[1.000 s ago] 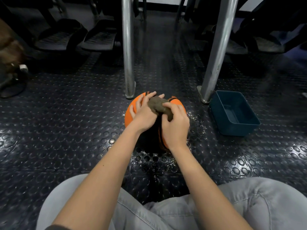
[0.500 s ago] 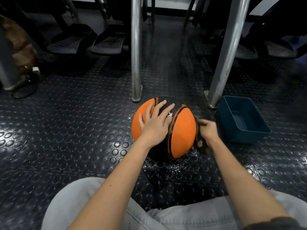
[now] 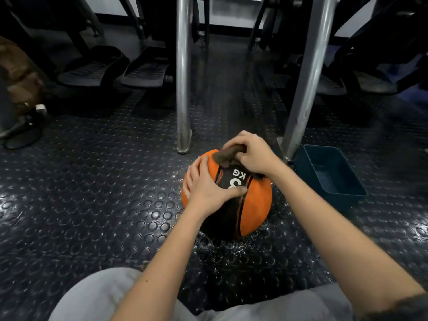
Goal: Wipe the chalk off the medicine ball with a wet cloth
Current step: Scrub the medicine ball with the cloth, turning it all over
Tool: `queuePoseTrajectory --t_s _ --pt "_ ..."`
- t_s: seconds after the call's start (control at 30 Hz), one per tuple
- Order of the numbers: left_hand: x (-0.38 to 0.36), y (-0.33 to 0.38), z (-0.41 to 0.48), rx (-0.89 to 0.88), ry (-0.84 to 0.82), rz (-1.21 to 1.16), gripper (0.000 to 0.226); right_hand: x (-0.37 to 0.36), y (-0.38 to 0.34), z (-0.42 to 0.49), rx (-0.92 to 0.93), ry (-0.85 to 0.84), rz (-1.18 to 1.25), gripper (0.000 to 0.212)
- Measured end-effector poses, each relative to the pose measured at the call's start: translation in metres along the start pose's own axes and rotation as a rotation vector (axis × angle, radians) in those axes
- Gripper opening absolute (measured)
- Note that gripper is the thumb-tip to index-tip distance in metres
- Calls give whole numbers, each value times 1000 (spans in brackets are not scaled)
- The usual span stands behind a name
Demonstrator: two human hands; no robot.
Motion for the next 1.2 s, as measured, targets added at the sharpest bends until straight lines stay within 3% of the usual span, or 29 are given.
queuePoseTrajectory --t_s 0.07,0.17,0.37,0.63,0.7,0.8,0.97,1.2 --pt "0 -1 3 -1 4 -16 121 -5 8 5 15 21 -78 41" --pt "-2 1 6 -14 -20 -10 121 3 43 12 -149 72 -79 39" --pt "-4 0 5 -33 -37 -17 119 -5 125 -15 -490 124 131 31" --pt "-4 1 8 -20 -60 -24 118 -34 157 -98 -835 206 374 29" --pt "-3 3 8 -22 -61 -12 118 -30 158 -106 -861 229 353 25" --pt "-2 7 6 -22 -66 2 117 -11 157 -116 -892 397 391 16" --pt "10 5 5 -6 -31 -56 109 35 104 -118 -685 639 375 20" --pt "22 -10 -10 1 15 -118 84 17 61 -121 -578 485 200 28"
Point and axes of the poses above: each hand's wrist, its own z-axis towards the middle knuckle, its own x-axis out of the back of the hand, y = z × x, the point moved 8 cm from there along z, towards the middle knuckle, and after that the axes turned 5 degrees about x, right-handed, at the moved point
